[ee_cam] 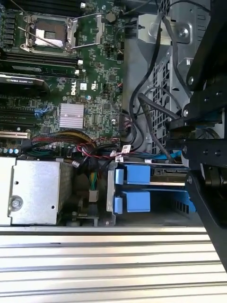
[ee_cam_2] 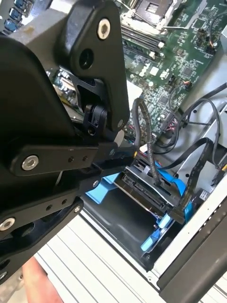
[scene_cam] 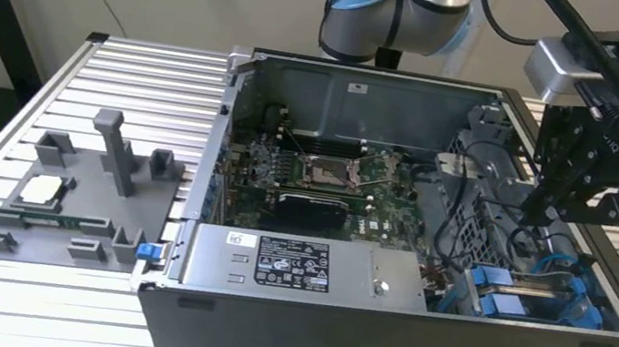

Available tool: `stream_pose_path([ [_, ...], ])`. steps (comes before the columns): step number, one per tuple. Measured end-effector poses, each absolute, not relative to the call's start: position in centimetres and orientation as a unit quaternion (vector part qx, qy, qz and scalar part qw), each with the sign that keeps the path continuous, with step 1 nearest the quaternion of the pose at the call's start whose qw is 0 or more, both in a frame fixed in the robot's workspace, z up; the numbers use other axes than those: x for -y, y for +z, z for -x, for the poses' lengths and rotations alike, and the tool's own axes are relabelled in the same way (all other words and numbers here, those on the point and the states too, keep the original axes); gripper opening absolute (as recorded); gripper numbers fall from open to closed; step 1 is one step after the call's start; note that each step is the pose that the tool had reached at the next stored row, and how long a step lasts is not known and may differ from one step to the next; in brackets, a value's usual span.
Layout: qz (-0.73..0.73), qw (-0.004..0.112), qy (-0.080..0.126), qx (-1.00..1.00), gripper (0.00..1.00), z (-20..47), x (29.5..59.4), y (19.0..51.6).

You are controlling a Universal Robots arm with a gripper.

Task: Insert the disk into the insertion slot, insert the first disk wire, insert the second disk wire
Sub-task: 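Insert the first disk wire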

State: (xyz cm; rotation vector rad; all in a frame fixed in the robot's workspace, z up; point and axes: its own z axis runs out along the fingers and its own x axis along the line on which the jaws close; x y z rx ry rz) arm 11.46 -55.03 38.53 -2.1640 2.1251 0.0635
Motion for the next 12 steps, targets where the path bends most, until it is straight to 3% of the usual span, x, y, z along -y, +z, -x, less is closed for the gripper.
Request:
stream_pose_path([
  [12,0.712,0.054,0.021,-0.699,0.0,-11.6,56.3,38.1],
])
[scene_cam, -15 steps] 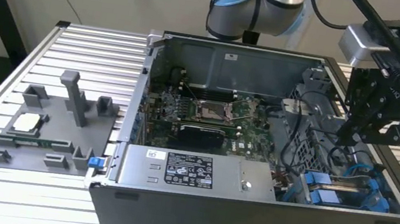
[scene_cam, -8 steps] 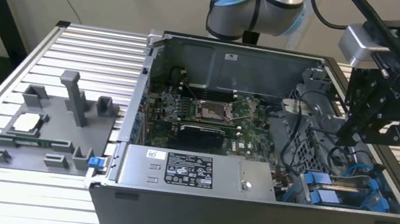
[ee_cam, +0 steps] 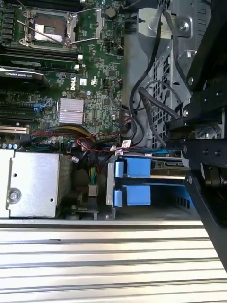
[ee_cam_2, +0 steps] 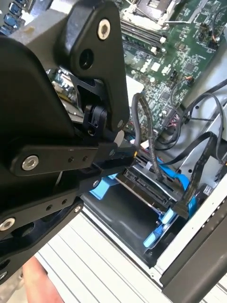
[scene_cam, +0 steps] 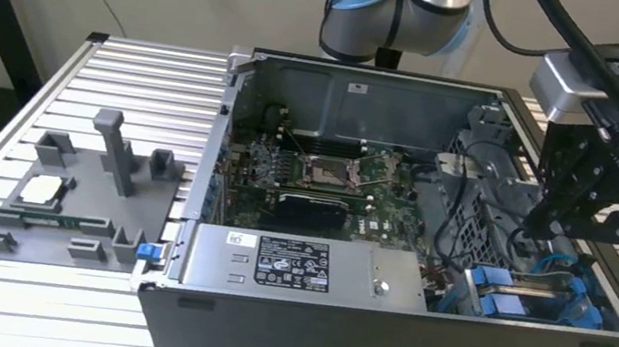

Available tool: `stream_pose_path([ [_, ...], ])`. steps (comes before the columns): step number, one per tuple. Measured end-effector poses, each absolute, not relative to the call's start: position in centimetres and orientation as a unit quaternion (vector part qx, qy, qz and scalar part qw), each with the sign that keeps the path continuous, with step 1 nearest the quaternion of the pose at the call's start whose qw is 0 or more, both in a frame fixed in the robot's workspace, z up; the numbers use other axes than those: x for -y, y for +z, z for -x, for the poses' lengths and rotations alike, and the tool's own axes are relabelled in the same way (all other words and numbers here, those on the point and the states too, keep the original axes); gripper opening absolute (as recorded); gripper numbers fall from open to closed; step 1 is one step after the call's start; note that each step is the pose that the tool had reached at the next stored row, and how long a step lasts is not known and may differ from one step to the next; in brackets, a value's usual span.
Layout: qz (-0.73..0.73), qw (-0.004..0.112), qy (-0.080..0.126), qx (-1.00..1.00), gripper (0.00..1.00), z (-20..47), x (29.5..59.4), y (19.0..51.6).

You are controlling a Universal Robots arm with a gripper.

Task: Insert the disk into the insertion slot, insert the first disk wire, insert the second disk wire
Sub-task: 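Insert the first disk wire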

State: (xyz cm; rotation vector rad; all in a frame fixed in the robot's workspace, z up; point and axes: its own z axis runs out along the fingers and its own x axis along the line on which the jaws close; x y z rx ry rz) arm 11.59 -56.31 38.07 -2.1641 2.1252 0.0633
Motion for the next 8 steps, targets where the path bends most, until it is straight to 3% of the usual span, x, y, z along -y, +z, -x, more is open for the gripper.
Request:
stream_pose_path([
  [8,0.712,0.054,0.021,-0.699,0.0,-12.3,57.7,37.5],
])
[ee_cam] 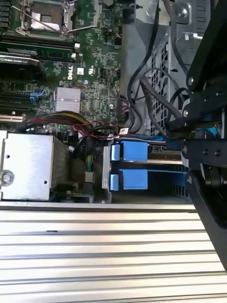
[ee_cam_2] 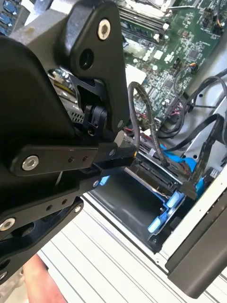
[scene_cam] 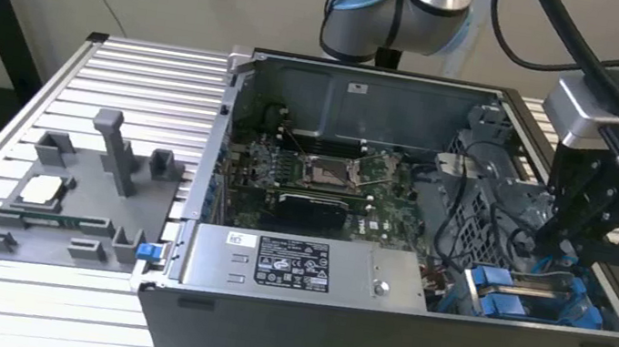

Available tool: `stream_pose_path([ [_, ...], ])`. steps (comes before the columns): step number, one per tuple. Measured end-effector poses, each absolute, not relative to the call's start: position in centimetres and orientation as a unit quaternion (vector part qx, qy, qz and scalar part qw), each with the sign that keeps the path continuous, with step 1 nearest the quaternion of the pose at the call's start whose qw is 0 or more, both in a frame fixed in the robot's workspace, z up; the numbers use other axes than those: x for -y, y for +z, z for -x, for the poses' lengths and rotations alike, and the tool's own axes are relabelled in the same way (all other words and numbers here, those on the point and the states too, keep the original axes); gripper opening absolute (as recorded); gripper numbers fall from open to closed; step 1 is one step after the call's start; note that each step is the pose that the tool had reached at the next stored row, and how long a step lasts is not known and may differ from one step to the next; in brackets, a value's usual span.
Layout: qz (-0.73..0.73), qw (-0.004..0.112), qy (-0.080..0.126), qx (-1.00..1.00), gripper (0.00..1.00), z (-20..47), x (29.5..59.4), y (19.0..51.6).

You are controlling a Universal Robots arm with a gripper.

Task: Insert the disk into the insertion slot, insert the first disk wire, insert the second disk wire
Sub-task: 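Insert the first disk wire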

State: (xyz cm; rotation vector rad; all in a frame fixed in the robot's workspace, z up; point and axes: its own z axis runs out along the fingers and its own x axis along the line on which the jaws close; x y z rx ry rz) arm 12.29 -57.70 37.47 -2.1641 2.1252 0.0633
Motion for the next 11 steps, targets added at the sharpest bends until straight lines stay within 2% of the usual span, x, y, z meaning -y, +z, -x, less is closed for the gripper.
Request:
stream_pose_path([
  [11,0.712,0.054,0.021,-0.699,0.0,-13.6,58.0,36.7],
])
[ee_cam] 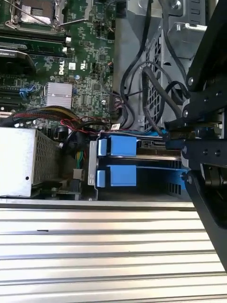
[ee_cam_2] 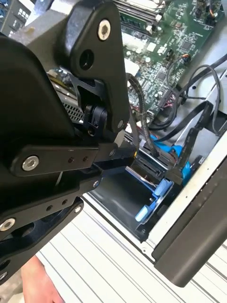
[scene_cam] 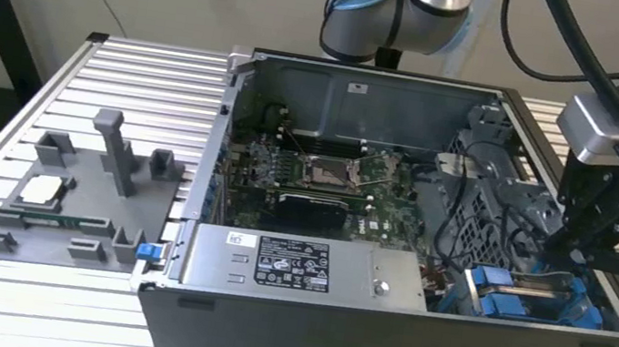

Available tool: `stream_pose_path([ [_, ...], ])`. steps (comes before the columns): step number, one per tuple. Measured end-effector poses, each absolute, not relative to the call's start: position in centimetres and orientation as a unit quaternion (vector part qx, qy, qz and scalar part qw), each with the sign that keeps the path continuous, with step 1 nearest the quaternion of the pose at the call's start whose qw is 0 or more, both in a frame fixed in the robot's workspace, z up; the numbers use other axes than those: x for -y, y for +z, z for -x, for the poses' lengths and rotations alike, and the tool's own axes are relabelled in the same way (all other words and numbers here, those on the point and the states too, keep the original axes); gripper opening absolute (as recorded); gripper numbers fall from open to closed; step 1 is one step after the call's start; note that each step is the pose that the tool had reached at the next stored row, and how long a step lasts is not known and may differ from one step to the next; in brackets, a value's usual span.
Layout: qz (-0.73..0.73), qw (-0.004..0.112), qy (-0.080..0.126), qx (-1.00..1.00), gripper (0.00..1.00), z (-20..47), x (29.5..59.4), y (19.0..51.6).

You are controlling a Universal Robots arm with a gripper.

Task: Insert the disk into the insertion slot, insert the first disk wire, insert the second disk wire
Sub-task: 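Insert the first disk wire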

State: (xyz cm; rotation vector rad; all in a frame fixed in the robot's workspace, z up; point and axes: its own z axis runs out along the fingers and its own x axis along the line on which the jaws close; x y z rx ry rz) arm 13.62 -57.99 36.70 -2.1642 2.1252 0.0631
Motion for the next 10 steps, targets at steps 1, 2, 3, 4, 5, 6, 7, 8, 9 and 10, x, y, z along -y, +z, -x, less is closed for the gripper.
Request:
stream_pose_path([
  [1,0.712,0.054,0.021,-0.699,0.0,-13.68,58.0,36.68],
  [2,0.712,0.054,0.021,-0.699,0.0,-13.72,57.99,36.66],
  [3,0.712,0.054,0.021,-0.7,0.0,-13.72,57.99,36.66],
  [4,0.712,0.054,0.021,-0.7,0.0,-13.72,57.99,36.66],
  [5,0.712,0.054,0.021,-0.7,0.0,-13.72,58.0,36.66],
  [6,0.712,0.054,0.021,-0.699,0.0,-13.72,57.99,36.65],
  [7,0.712,0.054,0.021,-0.699,0.0,-13.73,57.99,36.65],
  [8,0.712,0.054,0.021,-0.699,0.0,-13.73,57.99,36.65],
  [9,0.712,0.054,0.021,-0.699,0.0,-13.73,57.99,36.65],
  [10,0.712,0.054,0.021,-0.699,0.0,-13.73,57.99,36.65],
])
